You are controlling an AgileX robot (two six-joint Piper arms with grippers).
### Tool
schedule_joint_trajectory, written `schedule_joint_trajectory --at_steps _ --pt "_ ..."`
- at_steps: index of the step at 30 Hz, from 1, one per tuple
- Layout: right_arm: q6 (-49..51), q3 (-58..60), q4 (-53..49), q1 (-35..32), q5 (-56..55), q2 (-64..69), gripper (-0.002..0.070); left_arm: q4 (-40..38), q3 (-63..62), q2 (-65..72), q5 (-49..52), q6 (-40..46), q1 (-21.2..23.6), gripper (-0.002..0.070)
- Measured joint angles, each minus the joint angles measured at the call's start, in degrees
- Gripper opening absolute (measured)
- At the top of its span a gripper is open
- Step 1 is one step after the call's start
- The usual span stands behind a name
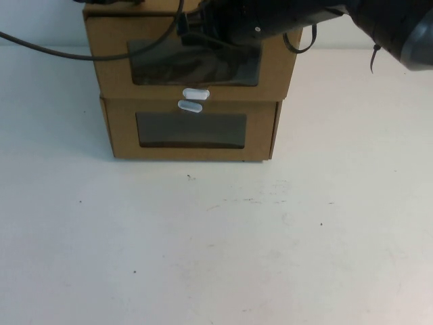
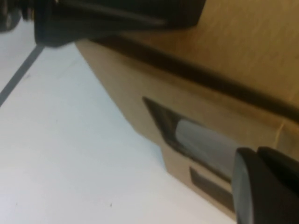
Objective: Close the shoe box
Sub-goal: Close the shoe box with your right arm
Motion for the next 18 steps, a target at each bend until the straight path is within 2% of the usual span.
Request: schedule_joint_trajectory --at_steps 18 --pt "-0.5 -0.4 1.8 -0.2 -6.2 2.4 -0.0013 -0.5 -0.1 0.0 0.2 0.0 0.0 -0.0003"
